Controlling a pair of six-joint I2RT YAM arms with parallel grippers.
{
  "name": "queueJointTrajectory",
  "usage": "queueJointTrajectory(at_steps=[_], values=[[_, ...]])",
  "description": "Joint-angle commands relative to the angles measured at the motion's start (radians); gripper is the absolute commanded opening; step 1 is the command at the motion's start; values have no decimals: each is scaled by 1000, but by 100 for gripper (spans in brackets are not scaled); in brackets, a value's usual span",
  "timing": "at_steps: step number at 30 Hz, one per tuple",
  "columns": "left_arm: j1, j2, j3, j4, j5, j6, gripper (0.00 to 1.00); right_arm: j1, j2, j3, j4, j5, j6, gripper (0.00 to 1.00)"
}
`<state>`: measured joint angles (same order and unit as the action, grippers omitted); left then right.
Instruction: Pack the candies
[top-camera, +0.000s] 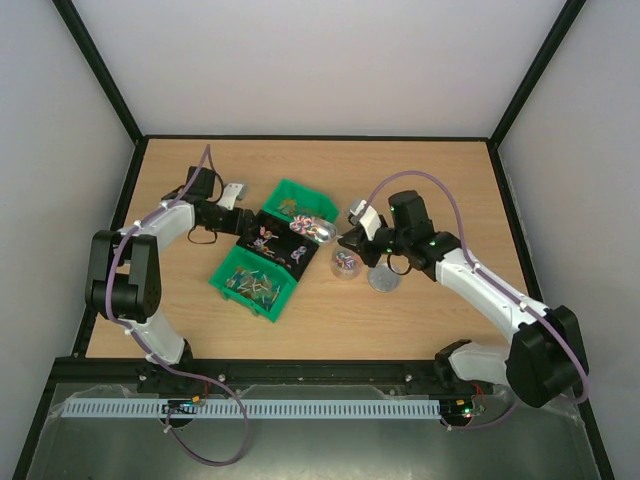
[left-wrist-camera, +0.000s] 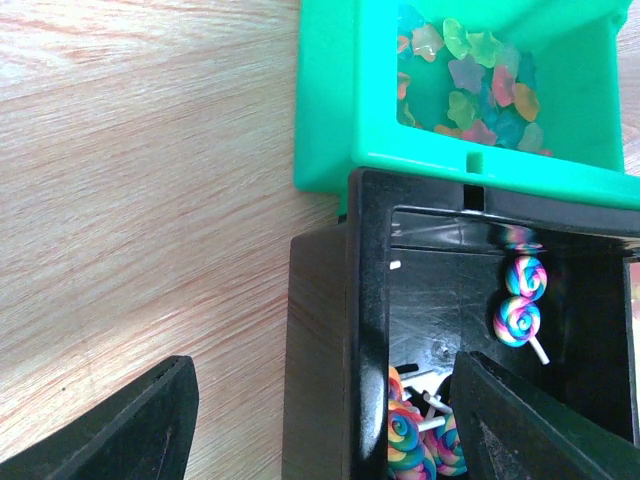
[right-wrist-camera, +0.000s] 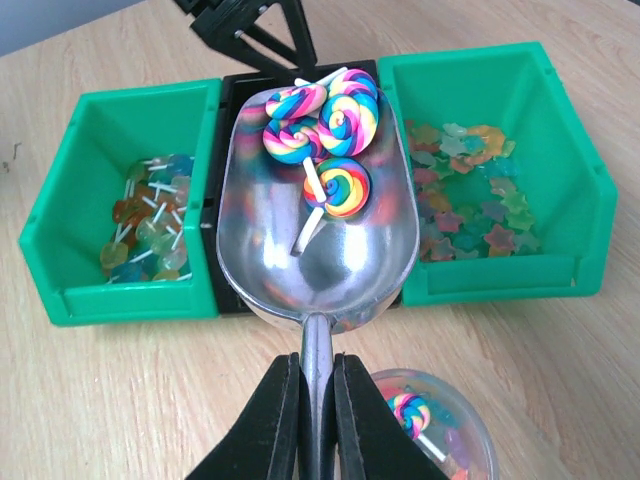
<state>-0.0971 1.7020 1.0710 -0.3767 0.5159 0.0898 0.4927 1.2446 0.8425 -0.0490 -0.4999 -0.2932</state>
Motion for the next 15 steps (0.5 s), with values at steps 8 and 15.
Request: queueJointTrajectory(at_steps=[8,15], values=[[-4,-4,29,-14,4,7,72,-54,-105,-30,-185,-25,-72,1],[-5,3,35,-14,5,8,72,-184,-176,-74,-320,-43,-181,1]])
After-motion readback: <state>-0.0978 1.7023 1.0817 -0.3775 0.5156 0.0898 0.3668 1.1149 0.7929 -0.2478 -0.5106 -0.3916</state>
